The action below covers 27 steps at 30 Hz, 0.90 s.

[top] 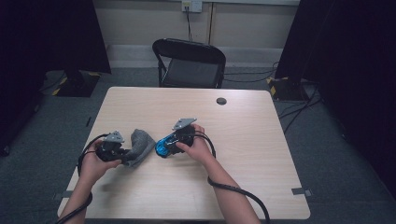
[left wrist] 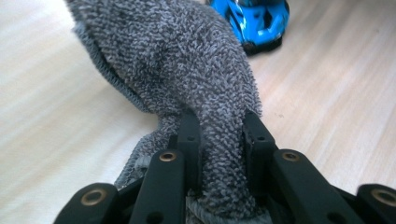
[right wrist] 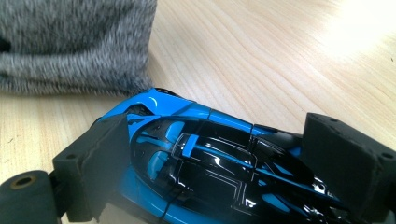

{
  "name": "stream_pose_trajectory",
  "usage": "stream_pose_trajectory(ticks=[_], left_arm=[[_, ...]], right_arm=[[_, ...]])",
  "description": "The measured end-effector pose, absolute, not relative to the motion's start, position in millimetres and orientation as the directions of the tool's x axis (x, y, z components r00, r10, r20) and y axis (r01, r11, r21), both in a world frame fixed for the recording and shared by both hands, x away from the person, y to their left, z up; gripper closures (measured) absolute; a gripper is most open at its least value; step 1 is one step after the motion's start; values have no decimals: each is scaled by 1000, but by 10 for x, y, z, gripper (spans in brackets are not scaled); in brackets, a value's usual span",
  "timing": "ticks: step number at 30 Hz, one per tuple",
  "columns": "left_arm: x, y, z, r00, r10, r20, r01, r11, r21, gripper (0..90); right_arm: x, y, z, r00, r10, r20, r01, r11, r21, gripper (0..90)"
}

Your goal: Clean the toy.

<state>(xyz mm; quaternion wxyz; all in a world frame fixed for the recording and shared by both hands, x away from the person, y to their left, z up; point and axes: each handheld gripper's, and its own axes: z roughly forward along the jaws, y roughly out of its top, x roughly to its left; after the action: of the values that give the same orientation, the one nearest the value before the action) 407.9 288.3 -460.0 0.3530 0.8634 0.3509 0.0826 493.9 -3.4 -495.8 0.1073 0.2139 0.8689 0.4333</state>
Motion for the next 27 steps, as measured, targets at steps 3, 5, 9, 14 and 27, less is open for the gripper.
stream_pose_trajectory(ticks=[3,5,9,14,27], left_arm=[[4124,2885,-4567,740,666,-96,539,-502,676,735],[4166,2871,-4550,737,669,-94,538,-497,681,734],[4276,2834,-4522,731,677,-88,530,-483,697,734],[4419,2759,-4487,725,685,-75,524,-478,705,734],[4766,2577,-4478,696,712,-88,535,-434,724,732]], right_arm=[[4938,-35,-4958,-885,465,0,280,532,799,82],[4940,-33,-4955,-885,465,-1,280,535,797,82],[4939,-31,-4953,-885,466,-1,281,537,795,82],[4943,-35,-4953,-886,463,0,280,537,796,83],[4939,-39,-4959,-886,463,-1,278,533,799,82]])
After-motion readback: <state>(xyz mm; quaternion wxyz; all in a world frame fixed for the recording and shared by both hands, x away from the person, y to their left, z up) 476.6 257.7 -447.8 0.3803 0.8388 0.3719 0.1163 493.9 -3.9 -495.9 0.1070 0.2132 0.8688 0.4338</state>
